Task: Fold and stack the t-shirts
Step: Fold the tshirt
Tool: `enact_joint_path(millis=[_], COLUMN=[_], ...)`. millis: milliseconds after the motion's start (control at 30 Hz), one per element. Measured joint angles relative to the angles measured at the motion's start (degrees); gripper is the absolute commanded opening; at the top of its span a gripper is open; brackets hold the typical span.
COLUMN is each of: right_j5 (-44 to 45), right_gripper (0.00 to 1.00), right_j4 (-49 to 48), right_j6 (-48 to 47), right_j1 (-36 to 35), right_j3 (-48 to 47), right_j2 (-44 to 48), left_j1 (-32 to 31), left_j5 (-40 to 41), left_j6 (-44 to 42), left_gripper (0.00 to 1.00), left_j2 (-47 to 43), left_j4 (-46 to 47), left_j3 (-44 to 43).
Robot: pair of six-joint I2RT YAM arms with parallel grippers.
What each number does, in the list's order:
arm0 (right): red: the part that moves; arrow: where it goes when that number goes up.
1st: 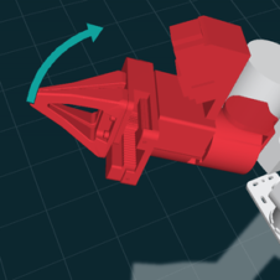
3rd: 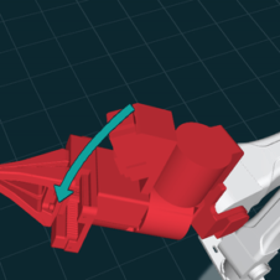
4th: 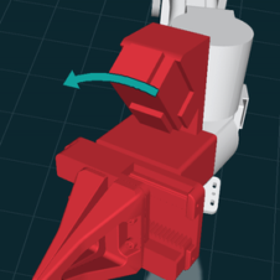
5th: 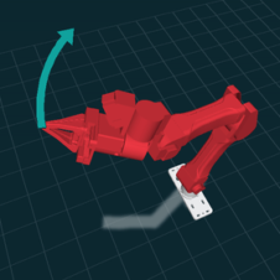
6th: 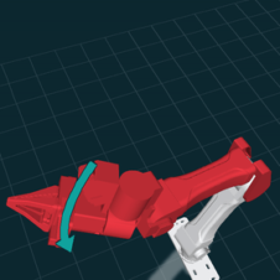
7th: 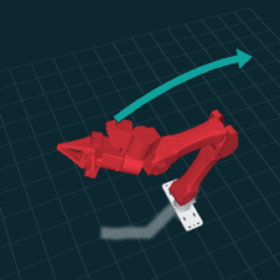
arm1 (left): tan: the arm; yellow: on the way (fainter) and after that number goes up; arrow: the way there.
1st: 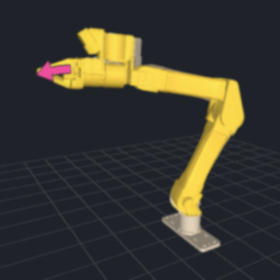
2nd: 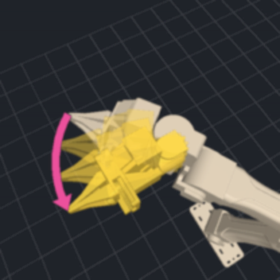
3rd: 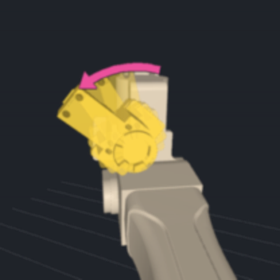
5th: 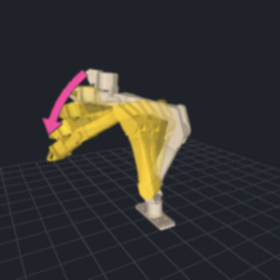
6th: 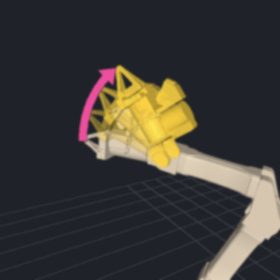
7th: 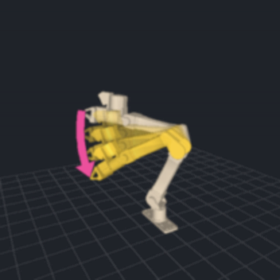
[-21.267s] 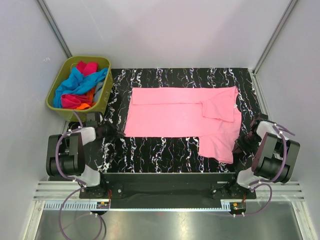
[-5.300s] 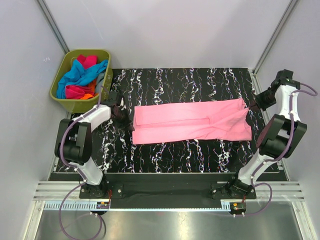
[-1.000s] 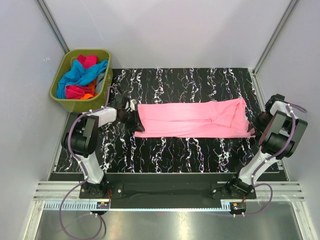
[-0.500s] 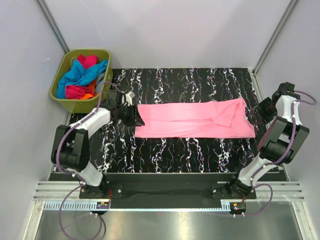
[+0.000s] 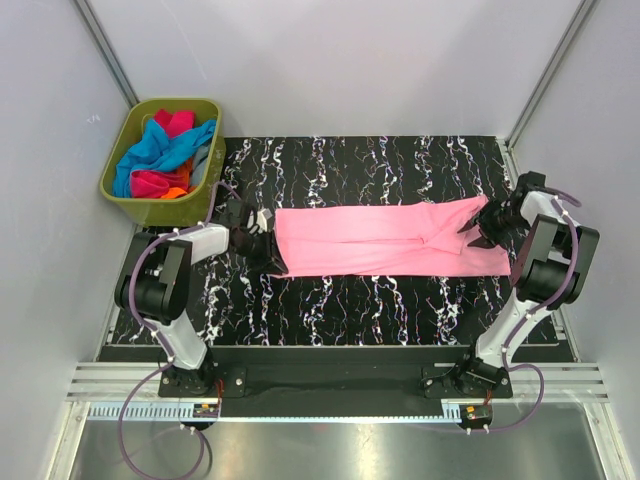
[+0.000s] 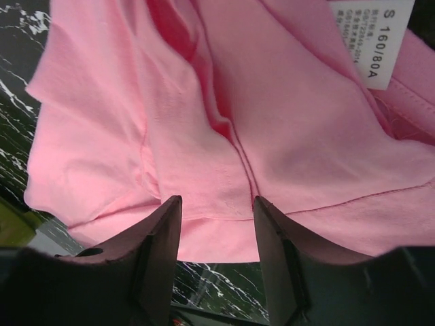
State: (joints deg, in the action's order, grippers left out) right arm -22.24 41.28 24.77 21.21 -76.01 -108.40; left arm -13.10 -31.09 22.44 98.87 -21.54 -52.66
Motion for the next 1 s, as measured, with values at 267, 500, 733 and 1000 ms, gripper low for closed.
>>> enact_joint_path(millis=[267, 500, 733, 1000], right_j5=[0.1, 0.4, 1.2, 2.2], right_gripper=[0.54, 0.53, 0.54, 0.54], right_j4=[-0.9, -1.6, -1.7, -1.7], right_j6=[-1.2, -2.2, -2.8, -3.0], right_j1=[0.2, 0.2, 0.2, 0.2], right_j3=[2.4, 2.0, -3.8, -10.4], right_j2=[-0.1, -2.0, -5.5, -8.9], left_j1=[0.1, 0.1, 0.1, 0.1], left_j5=[-1.7, -1.7, -1.0, -0.4], left_j6=[1.0, 1.2, 1.1, 1.1], left_gripper=[0.33, 0.32, 0.33, 0.33], left_j2=[0.1, -0.8, -3.3, -8.9], left_j4=[2.9, 3.7, 1.9, 0.9], left_j3=[1.9, 2.7, 2.7, 1.4])
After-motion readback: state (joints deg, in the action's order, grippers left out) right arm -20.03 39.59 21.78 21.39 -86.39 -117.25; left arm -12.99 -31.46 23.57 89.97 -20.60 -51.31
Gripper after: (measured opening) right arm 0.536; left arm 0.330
